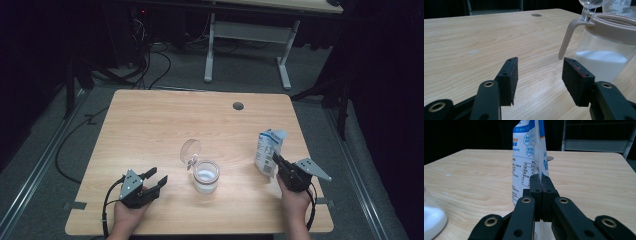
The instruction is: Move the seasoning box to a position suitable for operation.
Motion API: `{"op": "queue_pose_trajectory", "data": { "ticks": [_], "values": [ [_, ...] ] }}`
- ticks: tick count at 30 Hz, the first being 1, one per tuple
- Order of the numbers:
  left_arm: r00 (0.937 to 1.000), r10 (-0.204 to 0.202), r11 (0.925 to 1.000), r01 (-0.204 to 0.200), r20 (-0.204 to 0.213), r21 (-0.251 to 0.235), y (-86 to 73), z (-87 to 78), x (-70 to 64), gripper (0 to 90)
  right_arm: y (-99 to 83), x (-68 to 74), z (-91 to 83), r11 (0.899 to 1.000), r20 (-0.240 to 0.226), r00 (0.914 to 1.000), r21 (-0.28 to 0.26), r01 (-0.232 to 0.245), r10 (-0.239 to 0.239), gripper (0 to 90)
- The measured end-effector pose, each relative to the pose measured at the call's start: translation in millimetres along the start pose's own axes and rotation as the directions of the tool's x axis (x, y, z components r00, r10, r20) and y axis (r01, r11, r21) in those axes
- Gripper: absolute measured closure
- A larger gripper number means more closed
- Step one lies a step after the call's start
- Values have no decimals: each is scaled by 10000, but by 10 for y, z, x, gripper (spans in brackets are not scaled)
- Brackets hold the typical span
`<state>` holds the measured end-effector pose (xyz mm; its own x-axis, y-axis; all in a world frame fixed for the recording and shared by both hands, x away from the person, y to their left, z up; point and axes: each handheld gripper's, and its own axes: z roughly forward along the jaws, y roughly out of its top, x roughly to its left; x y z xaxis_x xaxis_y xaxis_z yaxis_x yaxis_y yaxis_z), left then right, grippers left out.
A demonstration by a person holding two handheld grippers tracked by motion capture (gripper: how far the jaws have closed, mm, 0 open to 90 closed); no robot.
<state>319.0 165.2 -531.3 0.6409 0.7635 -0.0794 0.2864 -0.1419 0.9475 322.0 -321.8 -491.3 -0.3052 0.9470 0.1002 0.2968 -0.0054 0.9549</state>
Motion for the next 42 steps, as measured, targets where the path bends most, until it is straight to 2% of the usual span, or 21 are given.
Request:
{"op": "queue_pose_trajectory", "data": {
  "ticks": [6, 23, 35, 42],
  "values": [
    [10000, 48, 10000, -48, 61, -22, 1, -2, -1, 469, -57, 9, -76, 9998, 131, 9998, 111, 169, -171, 896],
    [9999, 100, 9999, -100, 88, 1, 0, 3, -8, 469, -90, 57, -137, 9991, 207, 9991, 210, 368, -372, 869],
    [9998, 137, 9999, -137, 115, 20, 1, 4, -11, 470, -95, 67, -121, 9991, 220, 9992, 231, 343, -348, 778],
    [9998, 139, 9999, -140, 120, 23, 1, 4, -12, 470, -100, 66, -92, 9988, 60, 9998, 449, 195, -198, 701]
  ]
}}
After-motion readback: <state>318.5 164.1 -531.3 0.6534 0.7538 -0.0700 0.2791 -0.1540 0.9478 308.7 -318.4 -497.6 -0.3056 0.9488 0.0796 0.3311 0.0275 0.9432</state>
